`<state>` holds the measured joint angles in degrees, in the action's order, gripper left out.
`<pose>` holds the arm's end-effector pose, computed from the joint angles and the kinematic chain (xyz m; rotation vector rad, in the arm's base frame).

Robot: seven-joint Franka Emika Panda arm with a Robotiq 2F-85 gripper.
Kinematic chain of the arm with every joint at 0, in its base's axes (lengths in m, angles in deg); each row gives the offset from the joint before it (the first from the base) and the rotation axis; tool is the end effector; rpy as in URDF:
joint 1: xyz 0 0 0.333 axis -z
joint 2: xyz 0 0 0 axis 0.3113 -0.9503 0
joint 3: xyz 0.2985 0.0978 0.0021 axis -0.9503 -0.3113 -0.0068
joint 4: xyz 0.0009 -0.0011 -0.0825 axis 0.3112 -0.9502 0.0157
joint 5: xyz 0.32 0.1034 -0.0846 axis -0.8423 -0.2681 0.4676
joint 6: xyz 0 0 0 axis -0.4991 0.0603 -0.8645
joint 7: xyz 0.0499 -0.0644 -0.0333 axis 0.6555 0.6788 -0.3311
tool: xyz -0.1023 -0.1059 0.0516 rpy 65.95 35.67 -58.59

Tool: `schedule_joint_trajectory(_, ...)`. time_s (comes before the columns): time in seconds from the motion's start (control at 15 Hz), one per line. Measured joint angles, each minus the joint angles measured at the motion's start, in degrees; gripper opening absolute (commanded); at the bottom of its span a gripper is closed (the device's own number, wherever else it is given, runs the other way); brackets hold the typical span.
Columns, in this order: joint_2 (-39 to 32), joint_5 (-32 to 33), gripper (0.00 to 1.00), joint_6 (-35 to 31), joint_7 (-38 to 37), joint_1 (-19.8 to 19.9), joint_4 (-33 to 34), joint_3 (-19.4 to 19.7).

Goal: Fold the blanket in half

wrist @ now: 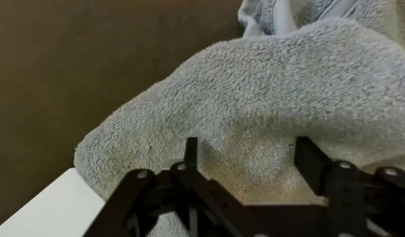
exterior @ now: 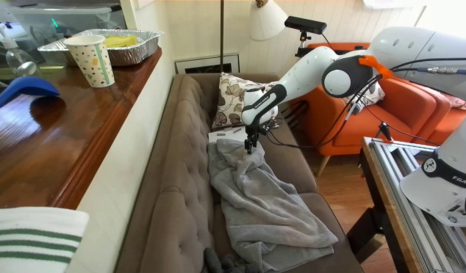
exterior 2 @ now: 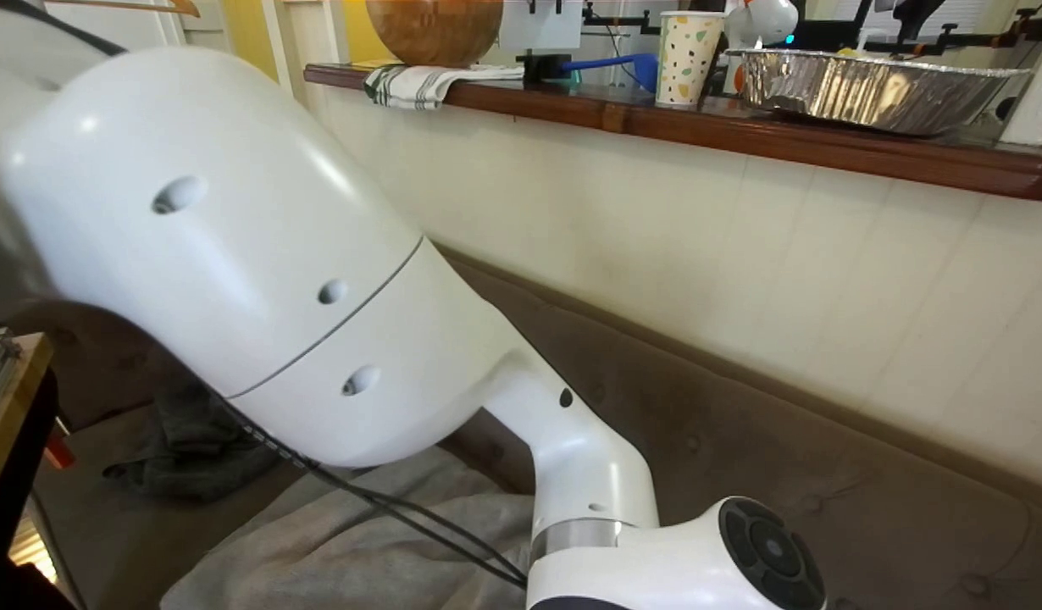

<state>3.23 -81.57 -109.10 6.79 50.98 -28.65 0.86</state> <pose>0.5439 -0.3646 -0.1156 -3.0367 0.4075 0.1487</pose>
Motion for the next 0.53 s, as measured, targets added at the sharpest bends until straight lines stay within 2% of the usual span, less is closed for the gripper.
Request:
schedule_joint_trajectory(0.4,0.0,-1.6,0.04,5.4,-4.3,0.0,0.0,-1.2)
schedule_joint_trajectory(0.53,0.0,-2.2,0.0,6.7,-5.3,0.0,0.0,-1.2)
